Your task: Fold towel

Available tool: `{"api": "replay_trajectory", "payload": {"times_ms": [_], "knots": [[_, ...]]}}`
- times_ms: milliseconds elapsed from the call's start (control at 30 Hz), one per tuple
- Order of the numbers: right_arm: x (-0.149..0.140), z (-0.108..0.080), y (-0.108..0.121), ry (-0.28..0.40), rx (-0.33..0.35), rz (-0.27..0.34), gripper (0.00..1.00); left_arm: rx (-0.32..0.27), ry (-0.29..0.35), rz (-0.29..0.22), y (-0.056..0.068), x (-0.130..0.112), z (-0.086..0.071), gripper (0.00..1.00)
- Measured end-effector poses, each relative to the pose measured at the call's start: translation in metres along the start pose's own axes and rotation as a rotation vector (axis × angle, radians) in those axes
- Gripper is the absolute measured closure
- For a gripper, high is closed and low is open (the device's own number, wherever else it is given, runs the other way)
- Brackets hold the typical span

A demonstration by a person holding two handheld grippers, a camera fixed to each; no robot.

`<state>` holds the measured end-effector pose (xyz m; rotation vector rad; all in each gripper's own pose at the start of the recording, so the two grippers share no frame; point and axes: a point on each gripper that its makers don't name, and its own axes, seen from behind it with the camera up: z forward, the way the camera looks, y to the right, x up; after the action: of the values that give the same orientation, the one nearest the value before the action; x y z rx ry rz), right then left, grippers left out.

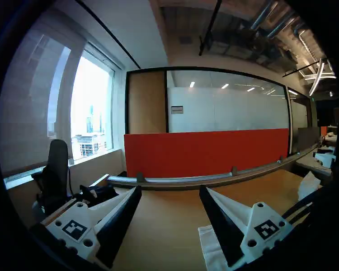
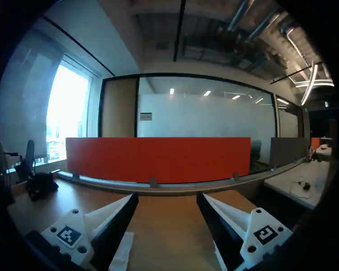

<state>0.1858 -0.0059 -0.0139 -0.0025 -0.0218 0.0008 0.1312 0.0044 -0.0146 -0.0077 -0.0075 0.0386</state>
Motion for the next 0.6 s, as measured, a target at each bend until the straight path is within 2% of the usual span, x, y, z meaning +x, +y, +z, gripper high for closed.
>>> {"api": "replay_trajectory", "payload": {"times_ms": [200,367,600], "knots": [[0.027,-0.007,-0.004,-0.001,0.002,-0.001,0.0,-0.006,-0.016,0.018,0.0,0.021,-0.009,0.05],[0.033,-0.011,-0.006,-0.014,0.006,-0.008,0.0,-0.018,-0.034,0.025,0.002,0.027,-0.012,0.06],[0.034,-0.014,-0.017,-0.049,0.053,-0.037,0.0,-0.088,-0.077,0.048,0.014,0.024,-0.014,0.06]]}}
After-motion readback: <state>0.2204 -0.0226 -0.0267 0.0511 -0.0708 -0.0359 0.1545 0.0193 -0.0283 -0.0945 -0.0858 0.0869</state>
